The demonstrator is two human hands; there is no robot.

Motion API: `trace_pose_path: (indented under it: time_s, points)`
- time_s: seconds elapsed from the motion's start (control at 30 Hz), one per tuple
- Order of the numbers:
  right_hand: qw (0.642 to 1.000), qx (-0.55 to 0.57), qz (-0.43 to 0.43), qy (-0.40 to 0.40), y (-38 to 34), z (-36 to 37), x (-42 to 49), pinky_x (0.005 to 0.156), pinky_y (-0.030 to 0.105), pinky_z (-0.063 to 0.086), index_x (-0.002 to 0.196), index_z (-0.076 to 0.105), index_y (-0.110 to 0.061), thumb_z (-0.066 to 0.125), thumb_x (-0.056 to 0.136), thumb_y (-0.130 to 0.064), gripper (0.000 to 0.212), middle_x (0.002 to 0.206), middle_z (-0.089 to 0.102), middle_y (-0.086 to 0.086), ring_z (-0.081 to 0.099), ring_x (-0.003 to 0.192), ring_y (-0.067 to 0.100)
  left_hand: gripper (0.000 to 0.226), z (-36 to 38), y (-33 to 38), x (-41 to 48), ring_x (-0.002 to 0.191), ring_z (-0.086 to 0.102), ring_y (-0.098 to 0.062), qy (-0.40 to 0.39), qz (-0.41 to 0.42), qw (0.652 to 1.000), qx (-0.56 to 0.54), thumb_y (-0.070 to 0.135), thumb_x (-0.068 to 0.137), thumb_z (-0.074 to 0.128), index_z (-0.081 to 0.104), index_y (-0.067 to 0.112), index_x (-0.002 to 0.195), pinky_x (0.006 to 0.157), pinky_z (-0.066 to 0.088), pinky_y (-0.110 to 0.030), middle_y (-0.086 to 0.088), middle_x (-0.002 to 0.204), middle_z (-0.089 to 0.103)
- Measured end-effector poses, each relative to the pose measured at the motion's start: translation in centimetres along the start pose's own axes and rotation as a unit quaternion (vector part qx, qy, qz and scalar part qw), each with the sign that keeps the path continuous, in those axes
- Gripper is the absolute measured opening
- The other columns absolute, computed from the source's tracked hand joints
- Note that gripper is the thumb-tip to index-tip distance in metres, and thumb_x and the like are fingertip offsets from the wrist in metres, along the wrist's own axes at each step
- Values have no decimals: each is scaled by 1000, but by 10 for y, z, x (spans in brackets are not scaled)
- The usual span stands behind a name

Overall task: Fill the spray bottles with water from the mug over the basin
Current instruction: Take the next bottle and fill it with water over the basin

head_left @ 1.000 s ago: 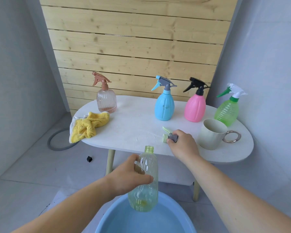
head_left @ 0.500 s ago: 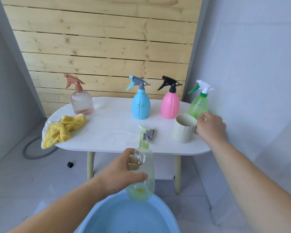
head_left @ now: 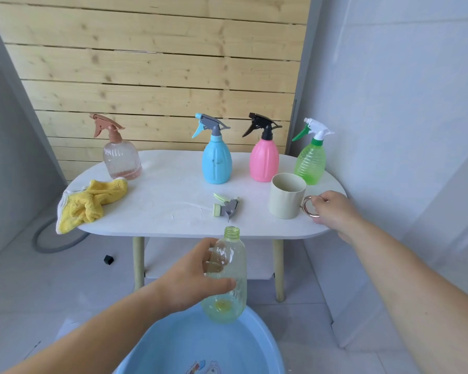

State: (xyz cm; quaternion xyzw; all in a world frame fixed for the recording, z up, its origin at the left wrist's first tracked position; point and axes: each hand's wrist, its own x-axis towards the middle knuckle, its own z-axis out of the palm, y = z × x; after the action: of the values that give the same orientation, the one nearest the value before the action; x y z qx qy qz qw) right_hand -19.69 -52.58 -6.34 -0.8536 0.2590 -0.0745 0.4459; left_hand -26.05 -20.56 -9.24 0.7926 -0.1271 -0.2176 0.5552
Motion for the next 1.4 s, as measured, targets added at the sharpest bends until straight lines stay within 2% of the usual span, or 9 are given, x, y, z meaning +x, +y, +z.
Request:
trace_pose_path:
  time_s: [0.1, 0.23, 0.43, 0.53, 0.73, 0.97, 1.1, 1.27, 1.4]
  points:
    - [997, 60, 7, -54, -4, 1, -17, 95, 48, 54, 96, 61, 2, 55, 94, -24, 27, 89, 60, 9, 68, 89, 30, 68, -3, -2, -6, 105, 67, -13, 7, 8, 1000, 12, 32, 60, 84, 57, 30, 122, 94, 58, -36, -4, 116, 66]
    - [974, 194, 7, -120, -23, 4, -68, 84, 35, 58, 80, 58, -3, 56, 98, -15, 22, 88, 50, 12, 56, 87, 24, 70, -15, -11, -19, 107, 67, -8, 22, 12, 999, 33, 41, 57, 84, 60, 30, 122, 98, 56, -38, 1, 115, 69]
    - [933, 248, 53, -257, -11, 26, -136, 92, 48, 56, 64, 63, -5, 59, 97, -15, 35, 77, 52, 12, 57, 85, 25, 61, -38, -39, -48, 106, 67, -11, 8, -2, 996, 89, 39, 63, 87, 62, 31, 118, 99, 55, -42, 6, 108, 70]
    - [934, 209, 91, -275, 13, 53, -148, 93, 47, 55, 72, 65, -4, 56, 99, -18, 31, 75, 58, 10, 59, 82, 24, 54, -51, -58, -63, 104, 67, -7, -12, -24, 992, 120, 32, 69, 90, 62, 33, 115, 98, 55, -40, 12, 105, 70]
    - [937, 48, 121, -325, 82, 132, -151, 95, 38, 52, 82, 68, -10, 54, 97, -18, 22, 83, 59, 6, 56, 79, 18, 80, -43, -102, -76, 112, 65, -9, 12, -85, 991, 103, 54, 52, 87, 55, 40, 123, 102, 53, -39, 6, 113, 69]
    - [935, -148, 54, -319, 146, 191, -161, 60, 27, 36, 77, 69, -12, 56, 94, -31, 29, 70, 52, 0, 48, 68, 18, 70, 6, -163, -84, 106, 64, -2, 72, -146, 986, 36, 21, 72, 93, 51, 33, 127, 92, 51, -22, 11, 114, 66]
    - [922, -236, -44, -303, 168, 206, -163, 53, 29, 29, 53, 41, -17, 52, 96, -27, 46, 64, 38, 1, 40, 56, 19, 64, 19, -196, -88, 114, 62, -3, 100, -175, 979, 16, 23, 71, 93, 62, 32, 126, 93, 49, -23, 16, 114, 68]
    - [897, -302, -107, -303, 174, 213, -165, 78, 35, 48, 56, 42, -25, 49, 98, -31, 43, 96, 51, 10, 58, 85, 32, 56, 27, -213, -87, 103, 63, 4, 119, -173, 978, -16, 20, 74, 91, 60, 31, 119, 78, 47, -11, 12, 113, 69]
    - [889, -323, -131, -298, 179, 218, -161, 77, 37, 49, 53, 40, -25, 49, 97, -29, 45, 94, 60, 12, 59, 86, 33, 60, 29, -226, -87, 102, 64, 3, 120, -181, 976, -17, 20, 73, 91, 57, 34, 121, 81, 50, -15, 11, 113, 69]
